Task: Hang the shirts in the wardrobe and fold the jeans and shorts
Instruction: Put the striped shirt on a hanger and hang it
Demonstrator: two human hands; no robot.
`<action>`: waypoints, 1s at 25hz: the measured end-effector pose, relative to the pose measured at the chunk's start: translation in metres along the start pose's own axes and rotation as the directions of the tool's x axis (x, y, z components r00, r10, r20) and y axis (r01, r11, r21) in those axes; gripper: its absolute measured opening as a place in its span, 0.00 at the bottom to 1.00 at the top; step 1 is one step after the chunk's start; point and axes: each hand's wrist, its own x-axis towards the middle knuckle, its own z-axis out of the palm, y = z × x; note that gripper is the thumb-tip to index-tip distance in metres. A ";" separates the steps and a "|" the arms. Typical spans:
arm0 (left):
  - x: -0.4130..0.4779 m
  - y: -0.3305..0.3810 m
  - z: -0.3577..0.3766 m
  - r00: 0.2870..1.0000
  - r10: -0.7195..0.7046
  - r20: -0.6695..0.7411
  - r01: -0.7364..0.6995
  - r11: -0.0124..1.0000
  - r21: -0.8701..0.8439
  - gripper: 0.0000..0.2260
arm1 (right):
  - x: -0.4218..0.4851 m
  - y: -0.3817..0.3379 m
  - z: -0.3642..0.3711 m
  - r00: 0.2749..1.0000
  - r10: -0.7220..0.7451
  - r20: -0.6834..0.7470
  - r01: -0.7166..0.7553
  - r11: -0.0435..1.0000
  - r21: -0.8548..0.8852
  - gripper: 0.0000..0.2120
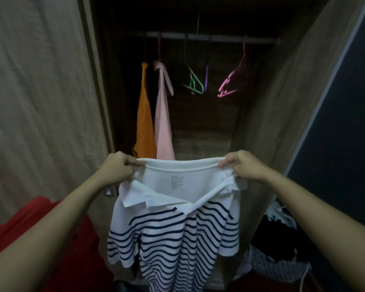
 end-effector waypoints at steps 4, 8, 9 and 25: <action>0.020 0.012 0.016 1.000 -0.015 -0.014 0.014 0.999 -0.032 0.22 | 0.013 0.000 -0.005 0.992 0.053 -0.116 -0.048 0.998 0.048 0.27; 0.043 0.035 0.016 0.999 0.039 -0.028 -0.039 0.999 0.024 0.15 | 0.041 -0.005 -0.027 0.982 -0.006 -0.188 0.016 0.999 0.047 0.26; 0.051 0.043 0.014 0.997 0.047 -0.054 -0.045 0.999 0.027 0.13 | 0.049 -0.005 -0.034 0.980 -0.034 -0.194 0.043 0.998 0.043 0.26; 0.320 0.199 -0.001 0.907 -0.310 -0.286 0.016 0.703 -0.711 0.24 | 0.120 0.023 -0.119 0.908 -0.335 -0.252 0.313 0.942 -0.123 0.21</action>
